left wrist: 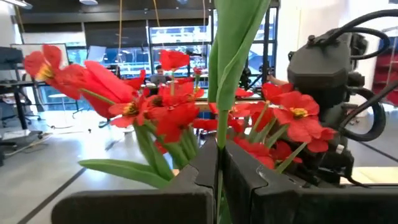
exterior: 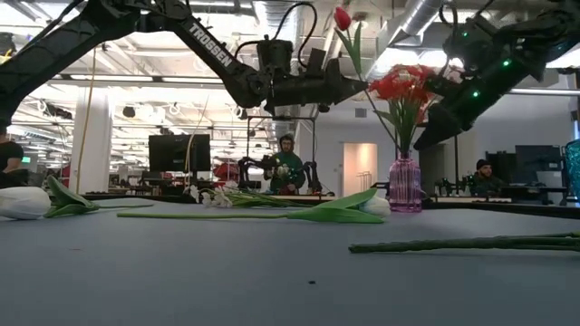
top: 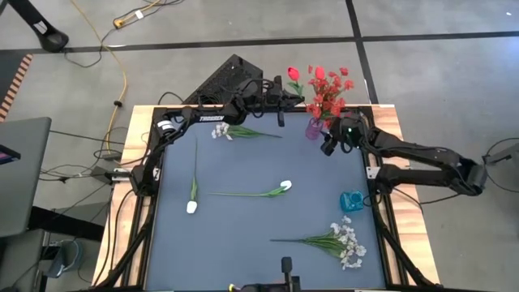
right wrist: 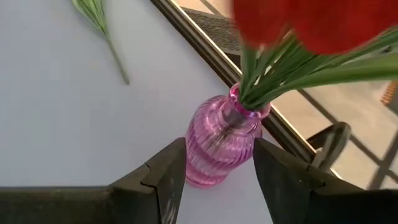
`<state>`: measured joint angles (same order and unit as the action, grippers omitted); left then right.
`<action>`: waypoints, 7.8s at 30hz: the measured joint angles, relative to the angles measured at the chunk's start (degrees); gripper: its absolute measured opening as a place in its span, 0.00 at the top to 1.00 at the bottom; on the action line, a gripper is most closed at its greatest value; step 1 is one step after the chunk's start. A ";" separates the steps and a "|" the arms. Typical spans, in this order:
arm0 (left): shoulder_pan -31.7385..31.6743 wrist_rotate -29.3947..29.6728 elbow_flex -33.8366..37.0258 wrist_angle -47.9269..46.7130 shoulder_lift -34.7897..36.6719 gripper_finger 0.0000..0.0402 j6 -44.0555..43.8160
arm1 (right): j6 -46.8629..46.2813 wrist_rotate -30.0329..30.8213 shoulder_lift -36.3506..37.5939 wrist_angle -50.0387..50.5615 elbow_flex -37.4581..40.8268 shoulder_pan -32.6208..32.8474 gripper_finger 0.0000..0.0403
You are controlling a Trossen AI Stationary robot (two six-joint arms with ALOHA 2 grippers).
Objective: Sort flowers into vase by color
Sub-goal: Put the red tulip into the purple vase
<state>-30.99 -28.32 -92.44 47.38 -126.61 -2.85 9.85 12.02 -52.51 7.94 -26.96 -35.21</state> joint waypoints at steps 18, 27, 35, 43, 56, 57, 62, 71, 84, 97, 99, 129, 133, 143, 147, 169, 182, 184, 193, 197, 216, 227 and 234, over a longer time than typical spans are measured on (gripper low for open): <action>-0.26 -1.21 0.04 0.24 0.09 1.00 0.09 | 2.23 -13.52 -9.62 -8.94 0.00 -10.73 0.48; -0.26 -1.01 0.04 0.22 0.11 1.00 0.16 | 3.51 -13.70 -12.27 -14.10 0.00 -10.66 0.48; -0.26 -0.96 0.04 0.15 0.11 1.00 0.20 | 2.86 -13.70 -12.70 -14.86 0.00 -10.65 0.48; -0.26 -1.39 0.04 -0.37 0.11 1.00 0.14 | 0.46 -13.65 -13.28 -19.12 -0.02 -10.66 0.48; -1.96 -5.01 0.07 -0.40 0.11 1.00 -4.98 | 0.54 -13.65 -17.82 -20.40 -0.20 -10.66 0.55; -2.22 -5.15 0.07 -0.39 0.11 1.00 -5.46 | 0.73 -13.67 -17.87 -20.51 -0.20 -10.64 0.56; -2.72 -5.96 0.07 0.26 0.11 1.00 -7.38 | 0.94 -13.76 -17.83 -20.53 -0.20 -10.59 0.57; -2.76 -9.26 0.07 0.57 0.11 1.00 -8.16 | 1.00 -13.76 -17.81 -20.19 -0.13 -10.62 0.58; -4.76 -13.70 0.07 3.57 0.11 1.00 -13.57 | 1.33 -13.75 -17.86 -20.19 -0.11 -10.64 0.61; -3.00 -9.71 0.07 3.47 0.11 1.00 -9.87 | 2.03 -13.74 -17.88 -20.39 -0.07 -10.64 0.61; -2.40 -8.24 0.07 3.19 0.11 1.00 -8.05 | 1.95 -13.74 -17.88 -20.39 -0.07 -10.64 0.61; -1.86 -7.78 0.07 2.99 0.11 1.00 -1.96 | 2.01 -13.74 -17.88 -20.46 -0.02 -10.64 0.61; -1.96 -8.81 0.07 3.09 0.11 1.00 -1.40 | 2.03 -13.74 -17.88 -20.46 -0.02 -10.64 0.61; -0.76 -8.87 0.03 0.60 0.17 1.00 5.57 | 2.24 -14.54 -17.88 -20.48 -0.02 -10.66 0.61; 0.22 -8.94 -0.04 -2.07 0.33 1.00 10.25 | 2.22 -15.23 -17.88 -20.43 -0.02 -10.68 0.61; -0.32 -11.89 0.04 -9.79 3.22 1.00 12.05 | 2.29 -15.25 -17.86 -20.65 -0.02 -10.70 0.61; -0.74 -15.60 0.09 -5.04 3.23 1.00 5.41 | 2.27 -15.25 -17.86 -20.86 -0.02 -10.68 0.61; -0.78 -16.22 0.09 -3.88 3.23 1.00 4.50 | 2.26 -15.23 -17.86 -20.87 -0.02 -10.68 0.61; -0.87 -13.57 0.09 -5.50 3.23 1.00 7.92 | 2.24 -15.23 -17.86 -20.87 -0.02 -10.68 0.61; -0.87 -12.90 0.09 -5.44 3.23 1.00 9.46 | 2.23 -15.23 -17.86 -20.87 -0.02 -10.68 0.61; 0.68 -7.94 0.09 -5.38 3.09 1.00 13.25 | 2.16 -15.22 -17.86 -20.90 -0.02 -10.68 0.61; 1.40 -4.15 0.09 -10.42 2.75 1.00 15.91 | 0.61 -16.22 -17.86 -21.65 -0.04 -10.55 0.61; 1.43 -3.51 0.09 -11.65 2.75 1.00 15.83 | 0.26 -16.30 -17.86 -21.85 -0.04 -10.16 0.61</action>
<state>-29.55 -31.83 -92.36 35.73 -123.85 12.97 10.11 -4.27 -70.37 -13.91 -27.00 -45.36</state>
